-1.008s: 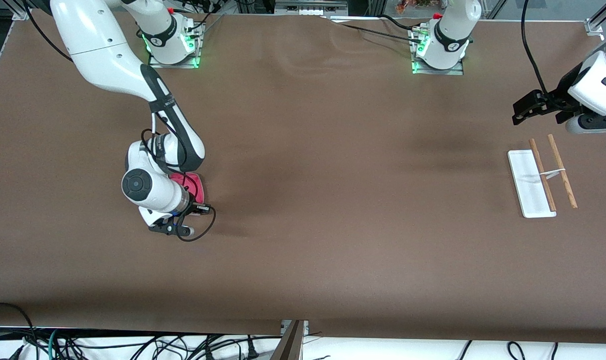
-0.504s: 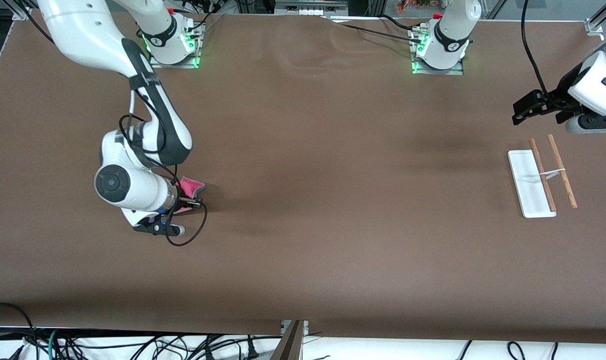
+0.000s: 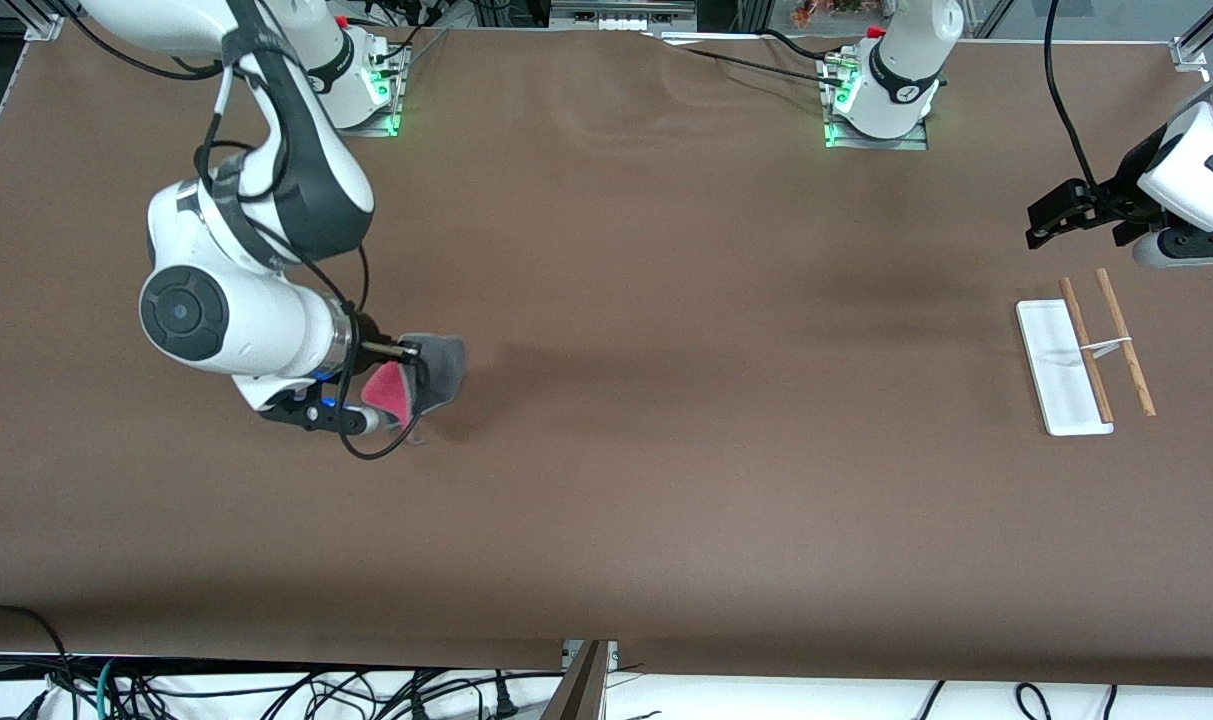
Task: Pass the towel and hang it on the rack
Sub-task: 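Lift the towel with the right gripper toward the table middle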
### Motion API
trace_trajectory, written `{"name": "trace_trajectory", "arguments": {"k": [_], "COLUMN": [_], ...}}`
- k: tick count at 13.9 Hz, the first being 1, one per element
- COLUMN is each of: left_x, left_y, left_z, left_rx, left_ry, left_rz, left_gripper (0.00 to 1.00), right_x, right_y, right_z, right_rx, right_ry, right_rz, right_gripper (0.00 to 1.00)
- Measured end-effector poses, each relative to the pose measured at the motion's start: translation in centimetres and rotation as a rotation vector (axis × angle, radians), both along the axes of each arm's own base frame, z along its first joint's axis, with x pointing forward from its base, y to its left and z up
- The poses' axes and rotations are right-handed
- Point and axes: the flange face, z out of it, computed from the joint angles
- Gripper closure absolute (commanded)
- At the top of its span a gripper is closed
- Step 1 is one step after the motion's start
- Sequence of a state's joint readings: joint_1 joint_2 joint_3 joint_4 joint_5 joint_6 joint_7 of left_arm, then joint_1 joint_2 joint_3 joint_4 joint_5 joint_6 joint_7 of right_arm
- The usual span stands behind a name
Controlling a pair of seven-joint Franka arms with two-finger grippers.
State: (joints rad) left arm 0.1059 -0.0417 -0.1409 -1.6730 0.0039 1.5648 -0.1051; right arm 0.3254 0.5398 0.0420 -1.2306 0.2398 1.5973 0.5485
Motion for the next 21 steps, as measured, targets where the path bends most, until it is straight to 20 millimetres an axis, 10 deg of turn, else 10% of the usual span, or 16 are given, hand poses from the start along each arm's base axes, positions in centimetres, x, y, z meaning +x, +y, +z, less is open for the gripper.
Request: {"name": "trace_trajectory", "arguments": {"k": [10, 21], "left_x": [0.0, 1.2], "left_y": [-0.1, -3.5], "left_z": [0.0, -2.7], "left_rx": [0.000, -0.073], "left_ry": [0.000, 0.054], "left_rz": [-0.001, -0.047], "left_gripper": [0.00, 0.00], "right_x": [-3.7, -6.4], "right_y": [13.6, 20.5], "right_z": [12.0, 19.2], "right_rx": [0.420, 0.700], "right_ry": [0.137, 0.181], "right_rz": [-0.488, -0.825], "right_gripper": [1.00, 1.00]}}
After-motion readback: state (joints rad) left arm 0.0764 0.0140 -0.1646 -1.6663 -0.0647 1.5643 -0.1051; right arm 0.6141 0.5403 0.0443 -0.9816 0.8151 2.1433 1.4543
